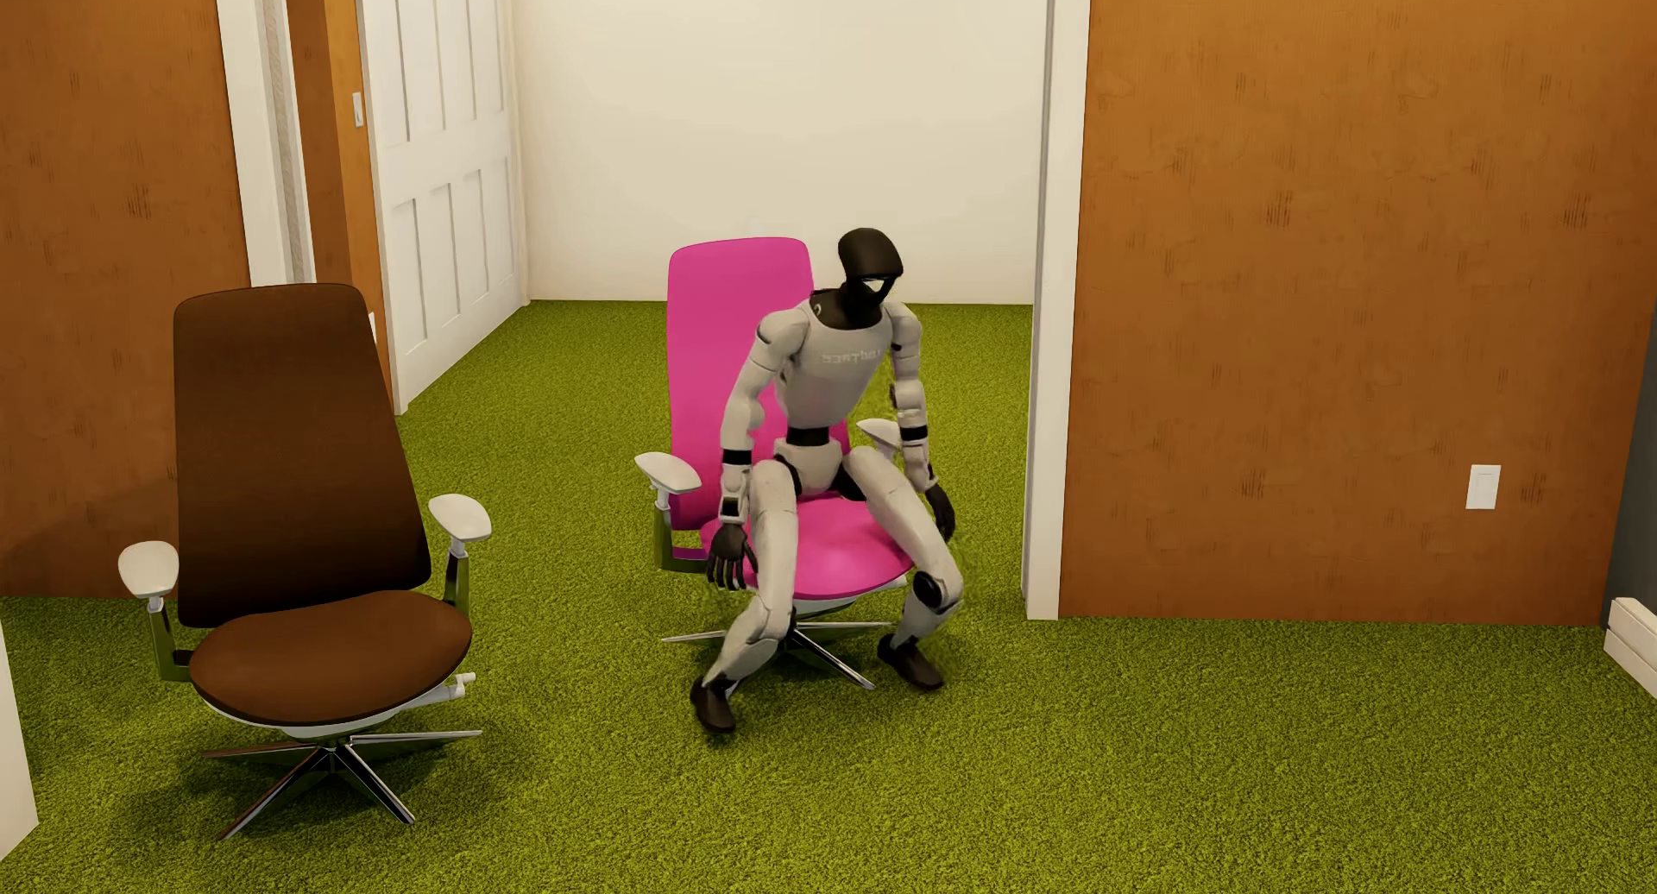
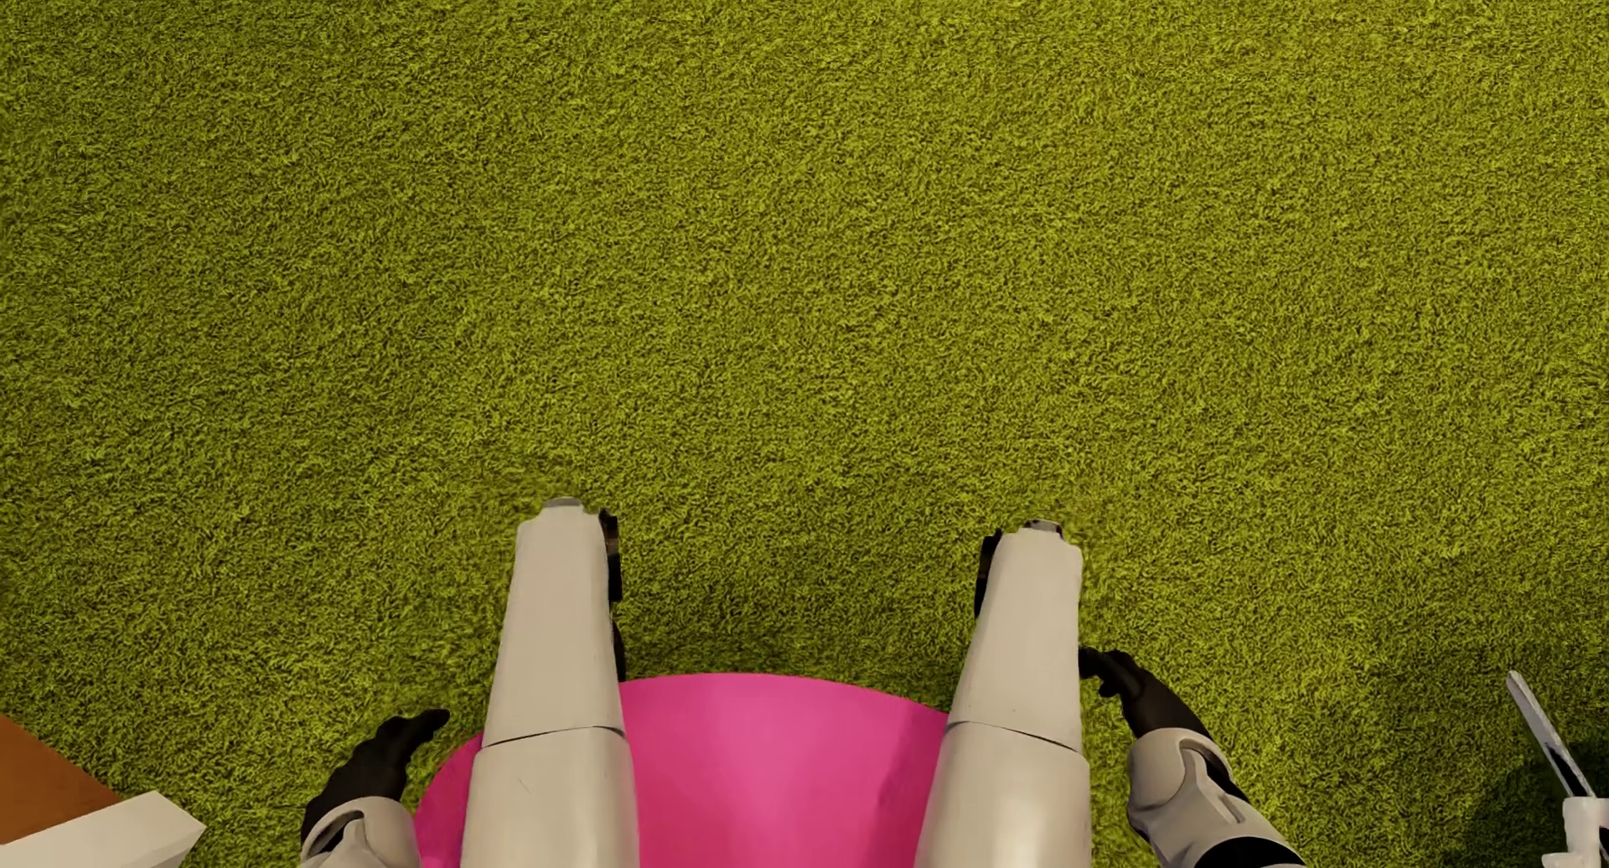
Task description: Take a seat on the pink chair
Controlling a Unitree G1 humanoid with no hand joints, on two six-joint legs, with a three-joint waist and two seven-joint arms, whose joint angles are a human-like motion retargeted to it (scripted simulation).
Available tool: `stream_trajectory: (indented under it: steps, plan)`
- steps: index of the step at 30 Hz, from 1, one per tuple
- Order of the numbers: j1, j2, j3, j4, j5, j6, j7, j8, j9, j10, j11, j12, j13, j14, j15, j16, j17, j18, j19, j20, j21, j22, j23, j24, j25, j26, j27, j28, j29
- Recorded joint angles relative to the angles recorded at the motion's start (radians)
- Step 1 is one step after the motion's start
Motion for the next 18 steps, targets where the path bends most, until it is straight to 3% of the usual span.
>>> stream_trajectory:
  steps: [1,2,3,4,6,7,8,9,10,11,12,14,15,16,17,18]
  plan:
    - [0.083,0.095,0.005,-0.004,0.025,0.010,0.023,-0.045,-0.024,-0.097,-0.110,0.028,0.011,0.012,0.028,-0.007,-0.004,0.027,-0.034,0.002,0.002,0.002,-0.003,-0.022,0.014,-0.033,-0.016,-0.020,0.006]
    - [0.146,0.170,0.004,-0.022,0.039,0.010,0.036,-0.064,-0.057,-0.209,-0.236,0.050,0.014,0.032,0.069,-0.010,0.000,0.049,-0.047,0.006,-0.005,0.021,-0.012,0.024,0.005,-0.015,-0.025,-0.051,0.031]
    - [0.248,0.275,0.011,-0.022,0.062,0.013,0.044,-0.089,-0.084,-0.330,-0.370,0.069,0.031,0.047,0.116,-0.016,0.002,0.061,-0.063,0.000,-0.006,-0.006,-0.026,-0.073,0.004,-0.126,-0.051,-0.018,0.024]
    - [0.341,0.378,0.007,-0.021,0.080,0.012,0.067,-0.104,-0.121,-0.447,-0.507,0.109,0.059,0.065,0.156,-0.010,0.011,0.065,-0.071,0.020,-0.017,0.020,-0.047,0.033,-0.016,-0.041,-0.053,-0.083,0.072]
    - [0.516,0.553,-0.002,-0.061,0.090,0.000,0.104,-0.122,-0.201,-0.686,-0.735,0.143,0.103,0.136,0.242,-0.012,0.023,0.085,-0.089,0.009,-0.016,0.042,-0.067,0.071,-0.051,-0.064,-0.086,-0.121,0.079]
    - [0.622,0.625,-0.012,-0.056,0.111,0.010,0.124,-0.087,-0.229,-0.807,-0.817,0.150,0.125,0.155,0.304,-0.011,0.027,0.071,-0.083,0.009,-0.004,0.054,-0.070,0.097,-0.066,-0.065,-0.097,-0.140,0.079]
    - [0.731,0.671,-0.027,-0.076,0.119,0.001,0.143,-0.088,-0.261,-0.928,-0.815,0.163,0.158,0.194,0.318,-0.013,0.041,0.080,-0.114,0.009,-0.019,0.056,-0.059,0.114,-0.086,-0.071,-0.103,-0.149,0.093]
    - [0.802,0.648,-0.036,-0.086,0.137,0.008,0.148,-0.077,-0.296,-1.015,-0.768,0.163,0.183,0.221,0.320,-0.029,0.050,0.100,-0.118,0.029,-0.032,0.059,-0.055,0.123,-0.098,-0.063,-0.084,-0.191,0.106]
    - [0.864,0.595,-0.044,-0.084,0.155,0.020,0.165,-0.057,-0.317,-1.100,-0.719,0.148,0.195,0.238,0.340,-0.030,0.056,0.099,-0.062,0.028,-0.029,0.036,-0.044,0.132,-0.092,-0.083,-0.095,-0.168,0.079]
    - [0.962,0.582,-0.062,-0.098,0.155,0.012,0.190,-0.078,-0.327,-1.194,-0.704,0.147,0.229,0.260,0.340,-0.035,0.071,0.116,-0.036,0.021,-0.049,0.020,-0.031,0.125,-0.098,-0.071,-0.075,-0.173,0.112]
    - [1.012,0.542,-0.080,-0.100,0.162,0.020,0.207,-0.091,-0.329,-1.243,-0.717,0.116,0.241,0.261,0.335,-0.042,0.078,0.120,-0.026,0.003,-0.059,-0.001,-0.014,0.126,-0.094,-0.084,-0.087,-0.174,0.113]
    - [1.147,0.482,-0.114,-0.104,0.165,0.032,0.236,-0.102,-0.333,-1.382,-0.847,0.051,0.268,0.278,0.431,-0.046,0.100,0.126,0.011,-0.065,-0.100,-0.057,0.022,0.127,-0.027,-0.094,-0.101,-0.147,0.115]
    - [1.230,0.445,-0.126,-0.110,0.172,0.033,0.246,-0.103,-0.341,-1.474,-0.924,0.014,0.282,0.292,0.479,-0.045,0.107,0.120,0.014,-0.082,-0.116,-0.086,0.046,0.135,-0.035,-0.102,-0.097,-0.151,0.130]
    - [1.304,0.407,-0.138,-0.116,0.206,0.034,0.255,-0.104,-0.351,-1.560,-0.996,-0.029,0.303,0.315,0.527,-0.046,0.113,0.118,-0.010,-0.104,-0.125,-0.112,0.054,0.129,-0.028,-0.121,-0.102,-0.142,0.117]
    - [1.344,0.388,-0.148,-0.115,0.230,0.034,0.266,-0.106,-0.368,-1.575,-1.079,-0.053,0.333,0.297,0.545,-0.049,0.121,0.103,-0.057,-0.119,-0.153,-0.138,0.055,0.159,-0.034,-0.099,-0.100,-0.149,0.147]
    - [1.376,0.392,-0.150,-0.117,0.231,0.037,0.270,-0.105,-0.370,-1.574,-1.153,-0.086,0.346,0.290,0.528,-0.060,0.119,0.102,-0.110,-0.140,-0.187,-0.166,0.052,0.141,-0.038,-0.117,-0.103,-0.135,0.156]
